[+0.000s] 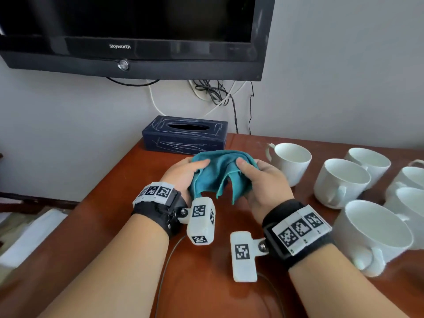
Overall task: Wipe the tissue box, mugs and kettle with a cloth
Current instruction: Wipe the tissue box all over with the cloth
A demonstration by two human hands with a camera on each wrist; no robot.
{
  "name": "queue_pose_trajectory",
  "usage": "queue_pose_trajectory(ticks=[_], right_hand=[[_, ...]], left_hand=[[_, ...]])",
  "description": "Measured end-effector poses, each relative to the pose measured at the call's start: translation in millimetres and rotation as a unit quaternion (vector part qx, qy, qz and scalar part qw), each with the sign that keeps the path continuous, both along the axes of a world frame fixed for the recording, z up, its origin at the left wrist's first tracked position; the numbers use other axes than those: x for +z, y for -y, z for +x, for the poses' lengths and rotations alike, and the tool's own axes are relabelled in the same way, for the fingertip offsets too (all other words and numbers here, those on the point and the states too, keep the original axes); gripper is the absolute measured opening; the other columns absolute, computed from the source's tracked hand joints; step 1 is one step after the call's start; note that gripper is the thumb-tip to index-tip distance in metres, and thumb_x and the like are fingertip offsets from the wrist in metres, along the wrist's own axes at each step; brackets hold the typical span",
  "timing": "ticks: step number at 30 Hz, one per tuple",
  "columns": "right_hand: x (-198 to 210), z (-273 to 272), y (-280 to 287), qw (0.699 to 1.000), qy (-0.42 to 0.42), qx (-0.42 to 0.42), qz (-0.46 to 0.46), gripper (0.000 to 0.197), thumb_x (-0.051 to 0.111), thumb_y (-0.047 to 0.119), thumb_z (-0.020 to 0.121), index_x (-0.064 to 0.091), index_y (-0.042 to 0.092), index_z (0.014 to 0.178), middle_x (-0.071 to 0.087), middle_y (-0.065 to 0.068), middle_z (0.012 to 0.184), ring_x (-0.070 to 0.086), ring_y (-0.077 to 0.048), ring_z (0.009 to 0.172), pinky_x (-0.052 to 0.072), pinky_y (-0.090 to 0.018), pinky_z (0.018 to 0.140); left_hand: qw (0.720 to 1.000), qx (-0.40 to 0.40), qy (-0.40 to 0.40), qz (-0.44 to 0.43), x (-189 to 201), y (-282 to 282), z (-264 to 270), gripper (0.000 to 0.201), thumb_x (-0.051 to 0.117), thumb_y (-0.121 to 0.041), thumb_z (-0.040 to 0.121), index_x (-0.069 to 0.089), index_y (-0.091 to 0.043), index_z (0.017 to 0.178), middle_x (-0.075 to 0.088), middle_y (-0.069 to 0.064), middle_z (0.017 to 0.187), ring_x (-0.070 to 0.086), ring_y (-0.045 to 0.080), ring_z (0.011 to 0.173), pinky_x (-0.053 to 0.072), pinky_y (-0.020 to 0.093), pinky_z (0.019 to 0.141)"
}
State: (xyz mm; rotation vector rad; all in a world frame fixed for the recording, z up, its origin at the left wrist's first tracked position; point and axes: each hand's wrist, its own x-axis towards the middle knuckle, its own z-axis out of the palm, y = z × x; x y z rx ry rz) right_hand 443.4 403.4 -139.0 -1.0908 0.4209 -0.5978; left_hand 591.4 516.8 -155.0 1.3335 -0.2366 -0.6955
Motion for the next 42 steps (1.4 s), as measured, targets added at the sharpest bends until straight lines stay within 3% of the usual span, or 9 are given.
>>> queue_pose_trajectory(ticks=[6, 10, 13, 18, 22, 25, 33, 37, 42], right_hand=[[1, -3, 9, 0.999, 0.040, 0.028, 0.023, 0.030, 0.051, 0.014, 0.107, 0.065, -0.008, 0.121, 0.076, -0.021, 0.106, 0.075, -0.028, 0.090, 0.062, -0.034, 0.071], [-1, -9, 7, 0.999, 0.033, 0.018, 0.014, 0.030, 0.053, 0.012, 0.105, 0.064, -0.006, 0.126, 0.073, -0.025, 0.119, 0.072, -0.034, 0.105, 0.061, -0.040, 0.081], [-6, -14, 4, 0.998, 0.037, 0.017, 0.044, 0.030, 0.056, 0.015, 0.104, 0.066, 0.000, 0.127, 0.072, -0.022, 0.123, 0.068, -0.039, 0.119, 0.053, -0.050, 0.100], [-6, -12, -1, 0.995, 0.035, 0.073, 0.056, 0.037, 0.058, 0.020, 0.103, 0.062, 0.009, 0.138, 0.071, -0.015, 0.130, 0.068, -0.031, 0.122, 0.051, -0.048, 0.108], [-10, -8, 1, 0.998, 0.038, 0.043, 0.036, 0.037, 0.064, 0.011, 0.098, 0.061, 0.009, 0.135, 0.073, -0.016, 0.122, 0.073, -0.028, 0.105, 0.060, -0.041, 0.084], [-16, -2, 6, 0.998, 0.027, 0.021, 0.044, 0.032, 0.060, 0.004, 0.100, 0.061, 0.003, 0.132, 0.074, -0.020, 0.121, 0.072, -0.035, 0.111, 0.059, -0.048, 0.093], [-15, -4, 10, 0.990, 0.045, 0.066, 0.118, 0.043, 0.066, 0.024, 0.098, 0.063, 0.004, 0.136, 0.068, -0.022, 0.132, 0.066, -0.034, 0.122, 0.048, -0.052, 0.111], [-11, -5, 5, 0.988, 0.048, 0.093, 0.113, 0.034, 0.065, 0.011, 0.096, 0.065, 0.011, 0.130, 0.073, -0.014, 0.112, 0.071, -0.027, 0.099, 0.058, -0.049, 0.090], [-17, 2, 10, 0.991, 0.026, 0.039, 0.128, 0.019, 0.054, 0.005, 0.104, 0.063, 0.002, 0.120, 0.067, -0.017, 0.092, 0.064, -0.022, 0.063, 0.057, -0.030, 0.055]], left_hand=[[0.995, 0.006, -0.059, -0.081, -3, -11, -8, 0.027, 0.066, -0.019, 0.101, 0.066, -0.007, 0.126, 0.076, 0.017, 0.113, 0.076, 0.025, 0.090, 0.061, 0.032, 0.067], [0.993, 0.023, -0.057, -0.105, -7, -12, -13, 0.032, 0.067, -0.019, 0.100, 0.064, -0.007, 0.130, 0.074, 0.019, 0.120, 0.075, 0.032, 0.107, 0.060, 0.040, 0.081], [0.992, 0.021, -0.083, -0.096, -4, -8, -20, 0.033, 0.066, -0.021, 0.099, 0.065, -0.003, 0.126, 0.074, 0.019, 0.118, 0.075, 0.032, 0.101, 0.061, 0.041, 0.082], [0.981, -0.097, -0.110, -0.130, 12, -1, -40, 0.047, 0.056, -0.041, 0.103, 0.069, 0.000, 0.122, 0.068, 0.022, 0.130, 0.066, 0.040, 0.122, 0.050, 0.053, 0.109], [0.990, -0.087, -0.038, -0.106, 17, 4, -39, 0.059, 0.047, -0.058, 0.102, 0.070, -0.004, 0.105, 0.075, 0.016, 0.104, 0.074, 0.028, 0.098, 0.060, 0.041, 0.089], [0.994, -0.046, -0.023, -0.100, 18, 4, -34, 0.057, 0.045, -0.058, 0.104, 0.069, -0.008, 0.097, 0.075, 0.011, 0.091, 0.072, 0.023, 0.082, 0.058, 0.038, 0.081], [0.988, -0.118, -0.006, -0.098, 21, 0, -35, 0.055, 0.042, -0.046, 0.105, 0.070, -0.003, 0.126, 0.072, 0.020, 0.124, 0.070, 0.026, 0.107, 0.051, 0.041, 0.102], [0.979, -0.159, -0.004, -0.128, 27, -3, -41, 0.061, 0.036, -0.045, 0.106, 0.069, 0.005, 0.119, 0.069, 0.025, 0.128, 0.068, 0.033, 0.120, 0.052, 0.045, 0.107], [0.994, -0.019, 0.058, -0.085, 25, -3, -34, 0.038, 0.053, -0.036, 0.106, 0.070, -0.005, 0.093, 0.076, 0.016, 0.097, 0.075, 0.026, 0.086, 0.063, 0.034, 0.075]])
